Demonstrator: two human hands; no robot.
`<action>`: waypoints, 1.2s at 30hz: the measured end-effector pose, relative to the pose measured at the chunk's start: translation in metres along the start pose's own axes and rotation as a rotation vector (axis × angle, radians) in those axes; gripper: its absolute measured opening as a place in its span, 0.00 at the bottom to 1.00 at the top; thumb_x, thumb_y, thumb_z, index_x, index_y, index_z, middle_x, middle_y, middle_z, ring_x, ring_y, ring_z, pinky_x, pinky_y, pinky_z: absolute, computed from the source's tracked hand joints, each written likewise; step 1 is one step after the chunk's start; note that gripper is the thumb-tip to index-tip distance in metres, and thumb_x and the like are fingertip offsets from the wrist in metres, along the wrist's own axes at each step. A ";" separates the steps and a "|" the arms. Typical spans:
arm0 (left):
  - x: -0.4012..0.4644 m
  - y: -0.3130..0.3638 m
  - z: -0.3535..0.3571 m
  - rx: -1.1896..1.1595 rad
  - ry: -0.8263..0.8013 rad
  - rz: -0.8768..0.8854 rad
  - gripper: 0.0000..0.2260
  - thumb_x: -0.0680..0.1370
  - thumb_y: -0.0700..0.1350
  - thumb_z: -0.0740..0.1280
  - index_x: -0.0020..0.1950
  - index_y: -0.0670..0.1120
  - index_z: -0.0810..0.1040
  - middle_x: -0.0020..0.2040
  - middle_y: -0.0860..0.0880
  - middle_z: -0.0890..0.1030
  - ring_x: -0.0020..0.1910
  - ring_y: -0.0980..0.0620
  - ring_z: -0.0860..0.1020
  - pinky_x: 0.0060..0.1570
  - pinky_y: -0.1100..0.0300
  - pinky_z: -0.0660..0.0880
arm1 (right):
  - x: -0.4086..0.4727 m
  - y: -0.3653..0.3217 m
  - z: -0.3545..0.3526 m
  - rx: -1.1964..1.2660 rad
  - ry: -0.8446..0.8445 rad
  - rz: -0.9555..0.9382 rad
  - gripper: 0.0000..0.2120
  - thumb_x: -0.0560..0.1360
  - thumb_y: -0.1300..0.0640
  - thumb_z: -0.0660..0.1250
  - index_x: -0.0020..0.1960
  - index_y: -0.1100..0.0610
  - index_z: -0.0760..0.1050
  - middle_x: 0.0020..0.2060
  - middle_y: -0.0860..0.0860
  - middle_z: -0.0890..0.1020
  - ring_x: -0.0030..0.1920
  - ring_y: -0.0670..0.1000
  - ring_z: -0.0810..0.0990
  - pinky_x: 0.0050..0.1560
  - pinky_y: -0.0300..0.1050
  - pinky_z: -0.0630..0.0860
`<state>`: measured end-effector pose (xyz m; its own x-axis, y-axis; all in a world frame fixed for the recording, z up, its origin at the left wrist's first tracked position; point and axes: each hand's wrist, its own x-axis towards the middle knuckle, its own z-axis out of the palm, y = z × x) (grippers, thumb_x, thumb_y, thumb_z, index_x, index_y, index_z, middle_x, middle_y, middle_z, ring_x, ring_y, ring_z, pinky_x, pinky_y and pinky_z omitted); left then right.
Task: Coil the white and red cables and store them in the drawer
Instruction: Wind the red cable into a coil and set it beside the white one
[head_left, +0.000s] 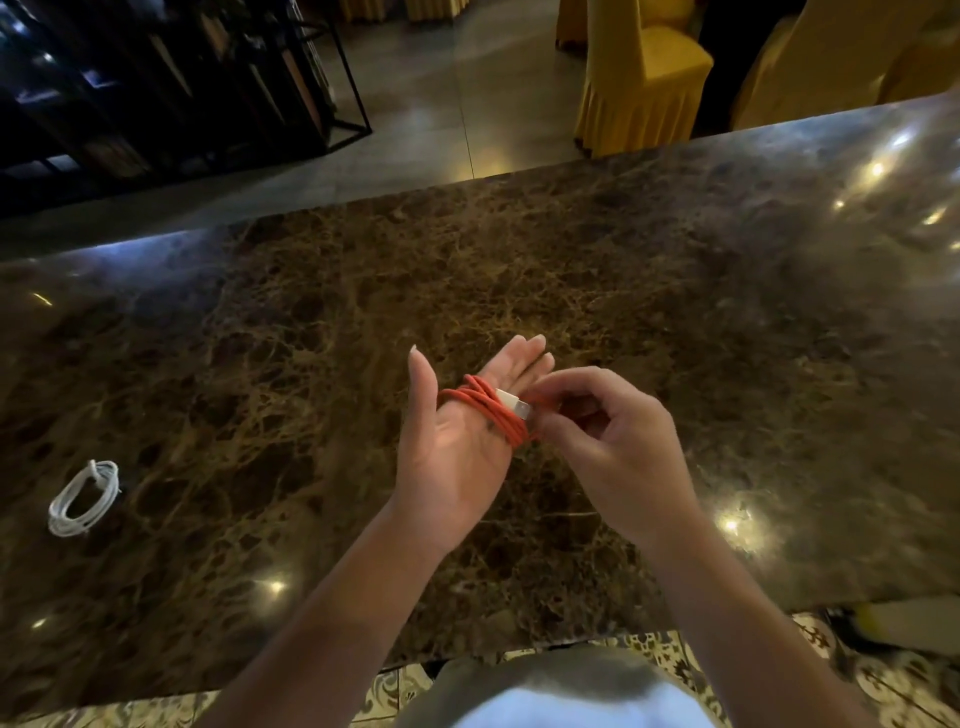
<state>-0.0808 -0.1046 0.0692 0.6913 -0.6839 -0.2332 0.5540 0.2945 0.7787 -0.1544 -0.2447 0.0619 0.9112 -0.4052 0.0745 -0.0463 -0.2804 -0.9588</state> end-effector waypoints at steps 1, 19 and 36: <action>0.000 0.001 0.000 -0.032 0.008 0.007 0.46 0.75 0.74 0.46 0.82 0.43 0.59 0.81 0.47 0.67 0.81 0.49 0.64 0.82 0.48 0.53 | -0.001 0.001 0.001 -0.031 0.011 -0.012 0.10 0.76 0.61 0.76 0.54 0.50 0.84 0.48 0.43 0.85 0.49 0.45 0.84 0.51 0.44 0.83; -0.006 0.010 0.003 -0.295 -0.009 0.059 0.46 0.78 0.72 0.57 0.81 0.37 0.59 0.80 0.37 0.67 0.80 0.39 0.65 0.82 0.47 0.52 | -0.001 0.026 0.007 0.340 -0.192 -0.054 0.09 0.76 0.65 0.73 0.53 0.56 0.77 0.43 0.51 0.83 0.41 0.52 0.83 0.43 0.52 0.82; 0.000 0.021 -0.010 -0.399 0.113 0.066 0.45 0.79 0.72 0.58 0.79 0.35 0.61 0.75 0.32 0.72 0.76 0.34 0.70 0.80 0.46 0.60 | -0.015 0.004 -0.007 0.296 -0.385 -0.115 0.09 0.79 0.56 0.71 0.53 0.61 0.84 0.39 0.51 0.85 0.31 0.51 0.79 0.32 0.45 0.78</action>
<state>-0.0648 -0.0923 0.0796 0.7656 -0.5839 -0.2701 0.6276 0.5858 0.5127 -0.1707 -0.2459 0.0583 0.9911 -0.0203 0.1312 0.1308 -0.0231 -0.9911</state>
